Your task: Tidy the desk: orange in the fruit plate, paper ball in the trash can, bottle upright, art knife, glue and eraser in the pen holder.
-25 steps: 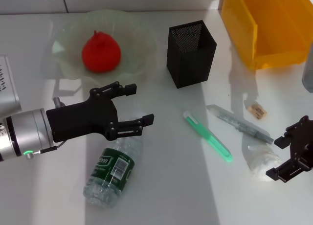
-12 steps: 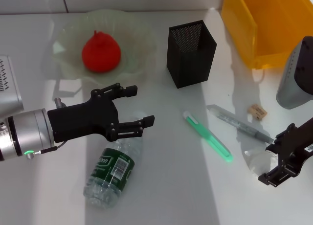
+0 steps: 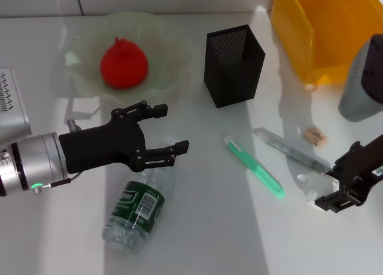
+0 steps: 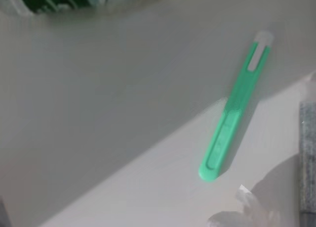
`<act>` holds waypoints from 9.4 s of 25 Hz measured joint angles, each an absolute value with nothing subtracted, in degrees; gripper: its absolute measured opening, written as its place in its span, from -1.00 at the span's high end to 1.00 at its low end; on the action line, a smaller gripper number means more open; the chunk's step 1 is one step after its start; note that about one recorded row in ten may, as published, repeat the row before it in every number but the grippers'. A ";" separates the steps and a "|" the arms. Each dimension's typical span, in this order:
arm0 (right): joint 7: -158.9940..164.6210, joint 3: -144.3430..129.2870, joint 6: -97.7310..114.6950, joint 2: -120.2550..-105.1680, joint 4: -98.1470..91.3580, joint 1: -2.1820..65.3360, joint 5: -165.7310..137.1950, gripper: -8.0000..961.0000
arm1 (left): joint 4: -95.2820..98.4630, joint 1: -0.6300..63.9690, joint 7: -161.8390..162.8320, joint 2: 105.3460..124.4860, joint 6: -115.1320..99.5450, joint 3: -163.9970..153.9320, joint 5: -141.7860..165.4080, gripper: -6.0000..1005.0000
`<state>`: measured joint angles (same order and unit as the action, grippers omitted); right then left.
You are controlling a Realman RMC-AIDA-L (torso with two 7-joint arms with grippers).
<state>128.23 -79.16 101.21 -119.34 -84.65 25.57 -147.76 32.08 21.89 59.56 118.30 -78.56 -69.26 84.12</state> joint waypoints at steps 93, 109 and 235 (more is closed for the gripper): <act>77.21 -48.40 96.30 -117.44 -53.88 12.26 -109.94 -0.70 | 87.31 25.75 164.53 119.09 -73.79 -99.79 144.37 -0.74; 77.64 -48.43 95.97 -117.75 -53.61 12.65 -110.41 -0.70 | 75.68 30.51 164.71 119.18 -68.99 -100.91 146.82 -0.74; 151.69 -63.76 102.48 -119.21 -81.76 39.27 -143.06 -0.70 | 35.23 12.69 54.32 118.16 -87.97 -78.31 77.33 -0.69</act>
